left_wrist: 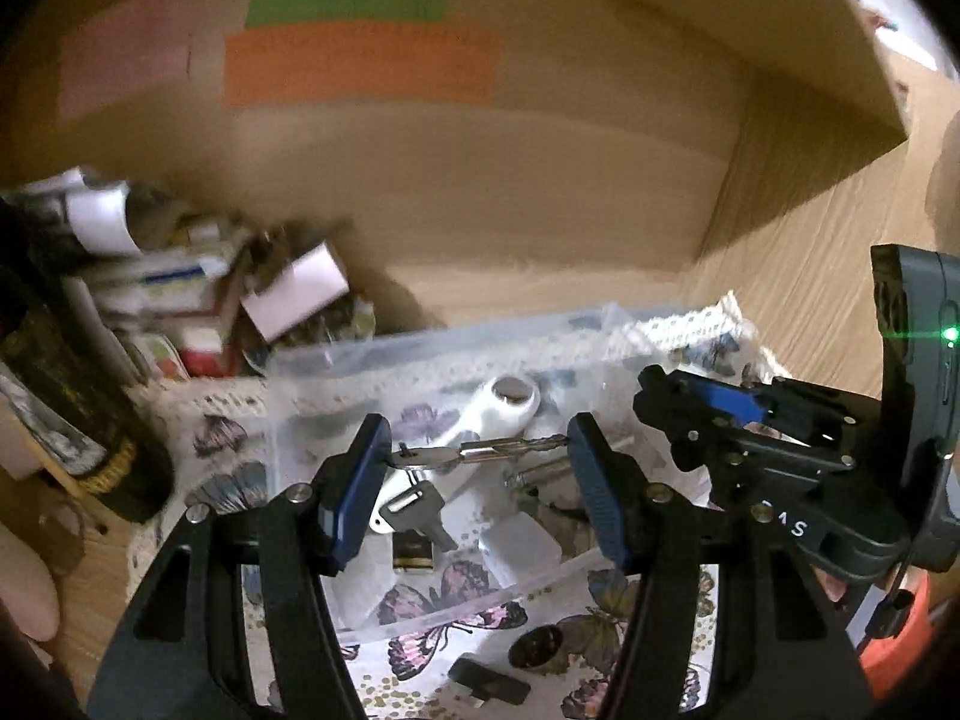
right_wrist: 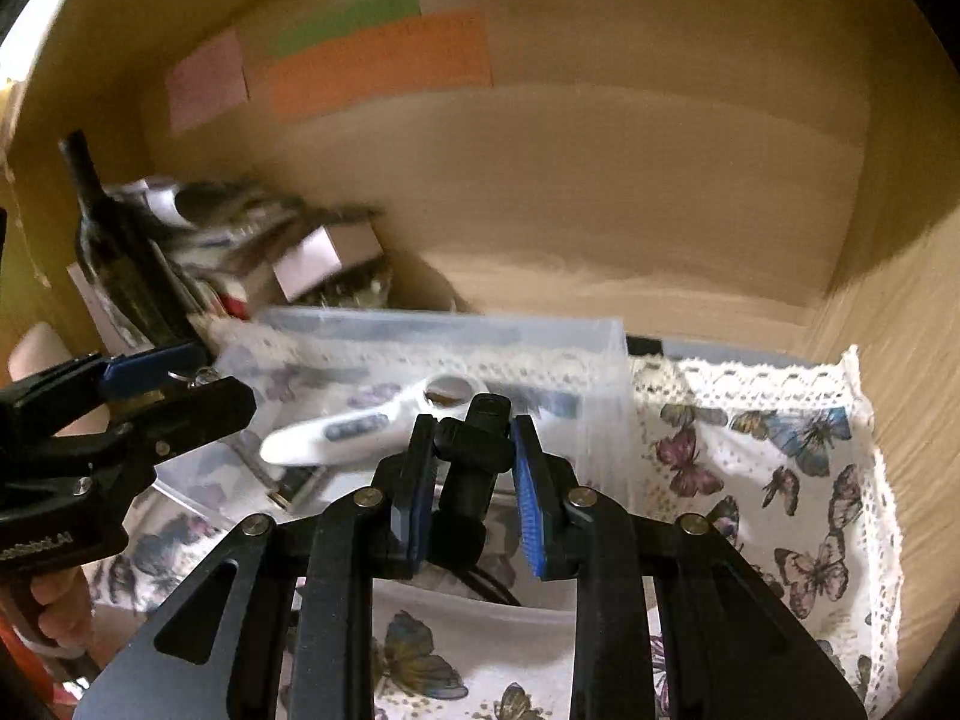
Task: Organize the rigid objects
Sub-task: 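Carry the clip into the clear box and open the right tool while the left tool releases the keys there, then grasp the dark cone-shaped cup with the right tool while the left tool grasps the black USB dongle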
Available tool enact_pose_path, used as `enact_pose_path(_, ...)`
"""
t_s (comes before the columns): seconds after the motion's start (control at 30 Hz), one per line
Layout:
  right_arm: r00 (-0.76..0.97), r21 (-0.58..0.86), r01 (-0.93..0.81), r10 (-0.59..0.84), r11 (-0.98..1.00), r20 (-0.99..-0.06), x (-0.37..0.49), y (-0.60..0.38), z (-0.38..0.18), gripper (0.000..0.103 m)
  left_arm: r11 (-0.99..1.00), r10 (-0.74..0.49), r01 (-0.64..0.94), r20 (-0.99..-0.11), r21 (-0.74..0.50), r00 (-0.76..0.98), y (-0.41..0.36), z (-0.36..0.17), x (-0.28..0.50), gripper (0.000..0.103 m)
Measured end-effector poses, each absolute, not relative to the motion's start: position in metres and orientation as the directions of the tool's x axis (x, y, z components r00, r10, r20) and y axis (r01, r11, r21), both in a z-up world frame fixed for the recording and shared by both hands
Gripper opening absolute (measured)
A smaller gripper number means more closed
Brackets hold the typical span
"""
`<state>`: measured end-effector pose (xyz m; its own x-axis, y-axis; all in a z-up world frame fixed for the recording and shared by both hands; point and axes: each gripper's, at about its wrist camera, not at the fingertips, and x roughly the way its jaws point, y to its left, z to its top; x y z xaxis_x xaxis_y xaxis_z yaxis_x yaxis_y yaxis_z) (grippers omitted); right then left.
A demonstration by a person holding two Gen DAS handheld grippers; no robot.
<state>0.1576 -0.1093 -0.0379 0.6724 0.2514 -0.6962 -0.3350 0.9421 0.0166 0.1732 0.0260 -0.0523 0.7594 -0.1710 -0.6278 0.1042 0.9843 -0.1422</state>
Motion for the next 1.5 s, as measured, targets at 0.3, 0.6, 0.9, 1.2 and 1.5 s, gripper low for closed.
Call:
enact_pose_path(0.3, 0.609, 0.006, -0.346, 0.229, 0.938, -0.76, 0.17, -0.104, -0.067, 0.022, 0.988, -0.147, 0.076, -0.712, -0.131, 0.686, 0.026, -0.083, 0.191, 0.061)
enact_pose_path(0.6, 0.626, -0.026, -0.346, 0.21, 0.938, -0.751, 0.166, -0.101, -0.065, 0.042, 0.99, -0.135, 0.072, -0.717, -0.118, 0.683, 0.027, -0.081, 0.189, 0.061)
enact_pose_path(0.9, 0.685, -0.032, -0.34, 0.225, 0.94, -0.693, 0.142, -0.106, -0.034, 0.054, 0.991, -0.134, 0.083, -0.661, -0.107, 0.738, 0.035, -0.052, 0.159, 0.079)
enact_pose_path(1.2, 0.724, -0.045, -0.387, 0.273, 0.921, -0.634, 0.107, -0.101, -0.013, 0.062, 0.995, -0.103, 0.073, -0.635, -0.073, 0.766, 0.048, -0.039, 0.122, 0.091)
enact_pose_path(1.5, 0.631, -0.005, -0.445, 0.31, 0.895, -0.711, 0.087, -0.088, -0.049, 0.062, 0.997, -0.065, 0.071, -0.69, -0.02, 0.721, 0.055, -0.068, 0.095, 0.094)
